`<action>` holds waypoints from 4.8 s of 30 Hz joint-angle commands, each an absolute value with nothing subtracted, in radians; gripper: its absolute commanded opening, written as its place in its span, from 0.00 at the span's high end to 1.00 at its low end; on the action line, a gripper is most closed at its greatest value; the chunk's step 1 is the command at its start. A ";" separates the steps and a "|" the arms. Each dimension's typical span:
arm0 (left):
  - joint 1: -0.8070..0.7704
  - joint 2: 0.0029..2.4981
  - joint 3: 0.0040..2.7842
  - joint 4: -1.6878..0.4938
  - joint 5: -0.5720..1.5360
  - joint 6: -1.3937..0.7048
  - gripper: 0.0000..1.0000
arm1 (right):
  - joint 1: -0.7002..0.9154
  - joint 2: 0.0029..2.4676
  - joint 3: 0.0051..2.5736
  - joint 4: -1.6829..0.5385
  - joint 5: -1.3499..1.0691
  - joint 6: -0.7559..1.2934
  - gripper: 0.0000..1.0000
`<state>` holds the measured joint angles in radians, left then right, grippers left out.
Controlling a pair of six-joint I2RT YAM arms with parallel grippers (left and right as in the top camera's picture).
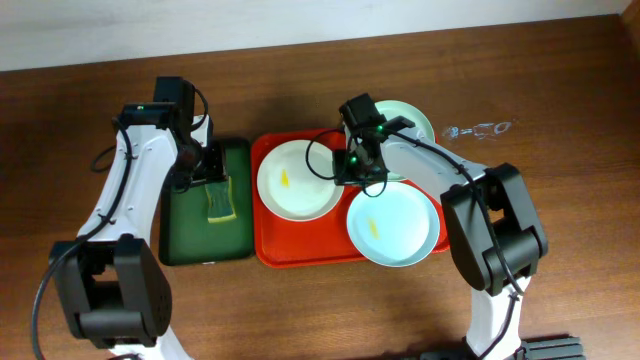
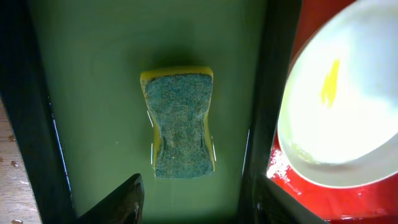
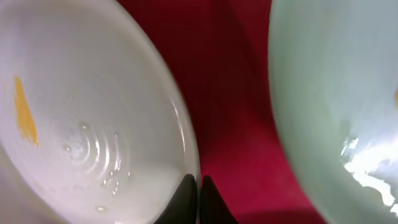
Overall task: Clean dirty plates on tray and stack at the side
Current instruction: 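Grasp the yellow-green sponge with the left gripper and lift it, then carry the sponge with the left gripper over the white plate, then scrub the white plate with the sponge while right gripper holds its rim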
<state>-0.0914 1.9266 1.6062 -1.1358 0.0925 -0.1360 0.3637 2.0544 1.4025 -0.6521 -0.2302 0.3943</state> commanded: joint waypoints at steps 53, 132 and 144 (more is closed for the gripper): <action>-0.192 1.684 1.506 -1.090 -0.008 -0.110 1.00 | 0.373 2.037 1.389 -0.815 -0.381 0.465 0.73; -0.384 2.047 1.478 -0.865 0.062 -0.278 1.00 | 0.373 2.037 1.389 -0.801 -0.351 0.461 0.96; -0.418 2.047 1.435 -0.778 0.445 -0.213 1.00 | 0.373 2.037 1.389 -0.800 -0.351 0.461 0.96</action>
<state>-0.3988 2.0514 1.4269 -0.7700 0.2932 -0.2501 0.3668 2.0487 1.3975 -0.8040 -0.3576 0.4641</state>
